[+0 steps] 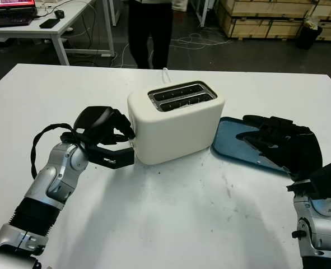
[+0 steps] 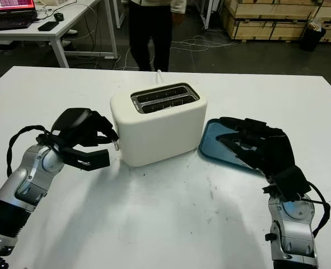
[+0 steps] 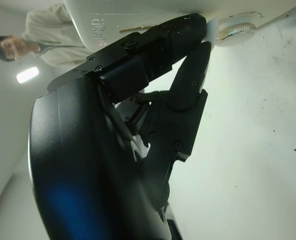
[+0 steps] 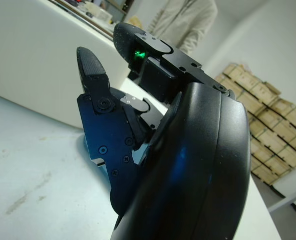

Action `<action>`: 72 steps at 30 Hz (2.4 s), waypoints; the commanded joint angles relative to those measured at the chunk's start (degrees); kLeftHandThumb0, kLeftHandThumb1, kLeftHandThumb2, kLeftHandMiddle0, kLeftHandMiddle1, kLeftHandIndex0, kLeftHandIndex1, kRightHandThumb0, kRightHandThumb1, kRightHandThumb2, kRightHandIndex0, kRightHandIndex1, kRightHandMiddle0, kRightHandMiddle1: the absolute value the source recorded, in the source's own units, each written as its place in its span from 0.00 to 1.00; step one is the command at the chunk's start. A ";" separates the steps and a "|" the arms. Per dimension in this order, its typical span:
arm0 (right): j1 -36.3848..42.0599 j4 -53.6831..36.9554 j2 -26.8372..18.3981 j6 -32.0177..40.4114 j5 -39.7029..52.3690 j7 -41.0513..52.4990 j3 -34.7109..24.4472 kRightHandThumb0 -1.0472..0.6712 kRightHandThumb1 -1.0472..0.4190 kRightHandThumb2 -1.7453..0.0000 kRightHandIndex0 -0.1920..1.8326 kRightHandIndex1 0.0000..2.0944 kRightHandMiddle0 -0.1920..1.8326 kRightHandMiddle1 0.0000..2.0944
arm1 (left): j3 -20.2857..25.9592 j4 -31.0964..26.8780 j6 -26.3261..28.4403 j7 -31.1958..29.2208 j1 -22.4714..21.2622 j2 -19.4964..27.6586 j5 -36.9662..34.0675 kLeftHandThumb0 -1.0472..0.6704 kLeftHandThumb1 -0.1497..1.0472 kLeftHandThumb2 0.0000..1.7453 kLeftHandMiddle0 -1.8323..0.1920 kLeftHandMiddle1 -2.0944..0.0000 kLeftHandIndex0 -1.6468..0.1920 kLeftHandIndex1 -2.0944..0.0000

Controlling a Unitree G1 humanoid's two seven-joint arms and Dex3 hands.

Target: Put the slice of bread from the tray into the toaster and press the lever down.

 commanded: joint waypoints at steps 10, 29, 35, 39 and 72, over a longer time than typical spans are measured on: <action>3.21 -3.33 -2.21 0.81 2.91 2.52 -3.15 0.44 0.13 1.00 0.55 0.22 0.60 0.00 | -8.42 11.79 1.44 3.77 4.80 -13.63 -1.25 0.45 0.88 0.01 0.43 0.54 0.27 0.99; 0.24 -0.22 -1.48 -0.15 1.50 1.87 -1.49 0.44 0.13 1.00 0.56 0.20 0.59 0.00 | -11.37 26.73 -1.98 9.51 3.71 -19.30 -6.87 0.43 0.89 0.06 0.46 0.52 0.26 0.99; 0.23 -0.14 -1.48 -1.10 0.60 1.36 -1.47 0.44 0.13 1.00 0.56 0.19 0.59 0.00 | -11.28 25.71 -2.16 9.40 3.29 -18.39 -6.70 0.42 0.89 0.07 0.49 0.55 0.28 0.99; 0.45 -0.31 -1.22 -0.94 1.09 1.56 -1.61 0.45 0.13 1.00 0.56 0.19 0.59 0.00 | -11.60 24.19 -3.24 10.47 2.88 -17.44 -5.54 0.42 0.89 0.05 0.48 0.54 0.27 0.99; 4.94 -4.37 -2.30 0.12 -1.60 1.50 -1.44 0.43 0.13 1.00 0.57 0.17 0.59 0.00 | -20.16 13.70 14.11 -8.87 2.85 -18.98 3.91 0.47 0.83 0.00 0.56 0.54 0.29 0.99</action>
